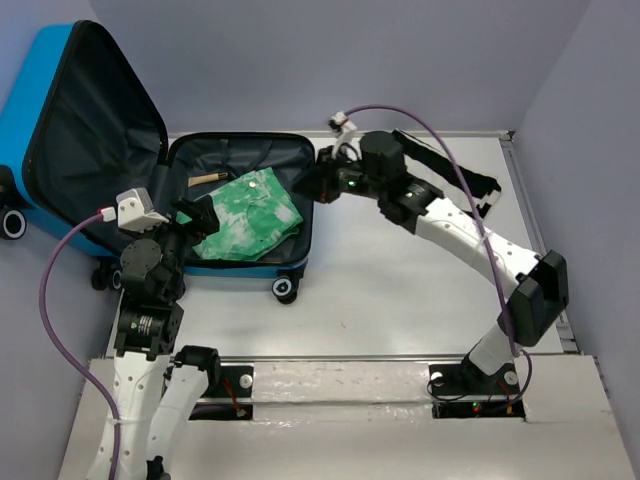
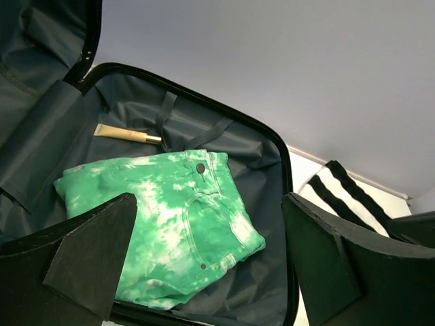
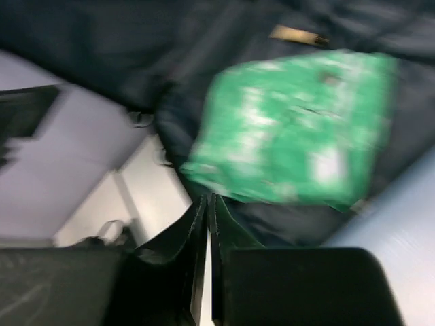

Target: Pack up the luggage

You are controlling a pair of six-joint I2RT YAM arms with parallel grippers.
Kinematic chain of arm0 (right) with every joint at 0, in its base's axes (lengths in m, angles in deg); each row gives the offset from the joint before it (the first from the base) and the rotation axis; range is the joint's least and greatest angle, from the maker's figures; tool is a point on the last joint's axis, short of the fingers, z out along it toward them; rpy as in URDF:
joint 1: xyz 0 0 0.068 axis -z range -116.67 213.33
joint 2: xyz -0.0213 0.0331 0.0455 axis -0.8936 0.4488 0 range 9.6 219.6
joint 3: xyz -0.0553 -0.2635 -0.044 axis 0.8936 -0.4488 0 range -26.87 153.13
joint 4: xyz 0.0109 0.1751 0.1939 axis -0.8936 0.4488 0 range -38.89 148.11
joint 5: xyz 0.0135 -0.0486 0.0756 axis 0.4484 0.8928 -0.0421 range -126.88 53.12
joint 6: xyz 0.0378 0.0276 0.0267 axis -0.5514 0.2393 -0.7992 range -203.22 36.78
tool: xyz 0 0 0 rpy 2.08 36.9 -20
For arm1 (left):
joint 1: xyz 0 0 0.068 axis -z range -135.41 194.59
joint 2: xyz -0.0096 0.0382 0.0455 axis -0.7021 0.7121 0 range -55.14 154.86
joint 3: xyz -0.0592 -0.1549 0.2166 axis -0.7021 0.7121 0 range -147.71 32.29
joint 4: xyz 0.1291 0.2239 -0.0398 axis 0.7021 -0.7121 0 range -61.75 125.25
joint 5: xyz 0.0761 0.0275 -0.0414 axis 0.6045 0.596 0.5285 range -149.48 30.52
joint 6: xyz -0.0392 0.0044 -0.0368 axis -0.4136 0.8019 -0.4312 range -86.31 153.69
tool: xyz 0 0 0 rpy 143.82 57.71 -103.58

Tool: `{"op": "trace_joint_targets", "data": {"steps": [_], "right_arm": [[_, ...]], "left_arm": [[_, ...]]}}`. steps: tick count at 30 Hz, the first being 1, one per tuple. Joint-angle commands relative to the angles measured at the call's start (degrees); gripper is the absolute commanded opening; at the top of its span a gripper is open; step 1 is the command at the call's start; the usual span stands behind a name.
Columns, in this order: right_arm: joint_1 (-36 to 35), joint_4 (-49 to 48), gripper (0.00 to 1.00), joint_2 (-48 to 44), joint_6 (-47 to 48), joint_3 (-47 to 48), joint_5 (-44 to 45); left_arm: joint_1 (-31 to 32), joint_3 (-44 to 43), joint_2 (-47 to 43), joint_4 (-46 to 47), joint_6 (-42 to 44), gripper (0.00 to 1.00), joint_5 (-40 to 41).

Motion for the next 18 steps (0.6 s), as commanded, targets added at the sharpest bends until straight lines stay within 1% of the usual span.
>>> {"op": "trace_joint_targets", "data": {"steps": [1,2,3,4,5,7,8,9,10,12,13,14,18], "right_arm": [[9.0,2.5,0.07,-0.5,3.0,-10.6,1.6],[10.7,3.6,0.07,-0.3,4.7,-11.2,3.0],[14.3,4.9,0.07,0.3,5.5,-10.7,4.5],[15.9,7.7,0.08,2.0,6.4,-10.0,6.3],[17.3,8.9,0.13,3.1,8.5,-9.1,11.0],[20.6,13.4,0.31,6.1,10.3,-4.6,17.2],[21.5,14.6,0.49,9.9,13.0,-2.7,21.4],[22.2,15.8,0.55,12.2,14.4,-0.7,23.5],[23.5,18.7,0.59,16.9,16.2,4.1,27.9],[24.0,21.6,0.62,21.3,18.3,8.7,30.7],[24.8,22.6,0.64,23.3,19.6,13.1,31.6],[25.3,23.5,0.64,27.5,20.0,15.3,32.1],[25.4,28.1,0.64,35.7,21.8,25.2,33.9]], "left_arm": [[-0.3,0.3,0.2,2.9,1.0,0.99,-2.9],[-0.3,0.3,0.1,3.0,1.0,0.99,-3.3],[-0.3,0.3,-0.1,3.2,1.0,0.99,-4.3],[-0.3,0.3,-0.4,3.4,1.0,0.99,-4.8],[-0.3,0.3,-0.5,3.6,1.0,0.99,-5.3],[-0.3,0.3,-0.6,3.6,1.0,0.99,-6.7],[-0.3,0.3,-0.5,3.6,1.0,0.99,-7.4],[-0.3,0.3,-0.3,3.6,1.0,0.99,-7.7],[-0.2,0.1,0.0,3.6,1.0,0.99,-8.0],[0.0,-0.2,0.9,3.3,0.9,0.99,-8.6],[0.1,-0.2,1.1,3.1,0.9,0.99,-8.6],[0.2,-0.3,1.4,3.0,1.0,0.99,-8.7],[0.3,-0.4,2.7,3.1,1.0,0.99,-9.9]]}}
